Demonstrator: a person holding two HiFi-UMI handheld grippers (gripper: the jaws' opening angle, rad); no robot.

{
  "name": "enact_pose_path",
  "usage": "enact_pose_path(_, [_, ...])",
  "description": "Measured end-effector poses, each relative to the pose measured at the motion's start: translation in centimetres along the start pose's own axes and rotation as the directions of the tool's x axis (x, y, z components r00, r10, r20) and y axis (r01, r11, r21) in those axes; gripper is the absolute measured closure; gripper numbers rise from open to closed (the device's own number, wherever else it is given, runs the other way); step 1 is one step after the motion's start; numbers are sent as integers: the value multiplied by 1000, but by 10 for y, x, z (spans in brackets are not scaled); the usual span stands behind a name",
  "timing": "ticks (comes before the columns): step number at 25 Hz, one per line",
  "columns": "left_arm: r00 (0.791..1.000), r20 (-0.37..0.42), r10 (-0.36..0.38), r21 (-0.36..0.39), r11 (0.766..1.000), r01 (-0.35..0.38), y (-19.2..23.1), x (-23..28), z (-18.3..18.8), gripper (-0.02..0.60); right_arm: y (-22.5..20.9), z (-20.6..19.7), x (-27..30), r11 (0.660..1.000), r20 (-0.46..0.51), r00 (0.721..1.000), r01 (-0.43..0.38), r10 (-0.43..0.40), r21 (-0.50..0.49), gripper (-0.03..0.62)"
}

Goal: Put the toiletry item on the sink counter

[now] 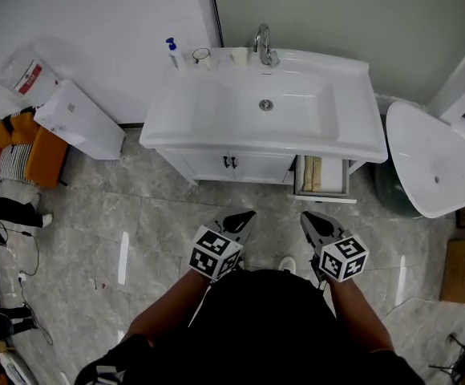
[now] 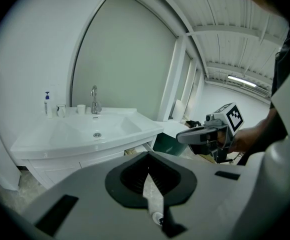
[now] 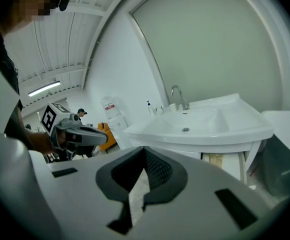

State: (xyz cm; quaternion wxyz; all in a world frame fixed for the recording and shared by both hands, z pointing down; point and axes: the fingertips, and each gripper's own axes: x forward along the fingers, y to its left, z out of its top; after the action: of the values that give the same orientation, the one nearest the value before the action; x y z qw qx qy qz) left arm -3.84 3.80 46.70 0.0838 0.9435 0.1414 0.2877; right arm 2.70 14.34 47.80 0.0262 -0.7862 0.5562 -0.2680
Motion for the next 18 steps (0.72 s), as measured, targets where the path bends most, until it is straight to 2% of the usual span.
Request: enact_pose_path(18, [1000,-6,-28,29,999,29,1,2,3,581,4,-7,4,1000,-24,1000,11,-11,-3,592])
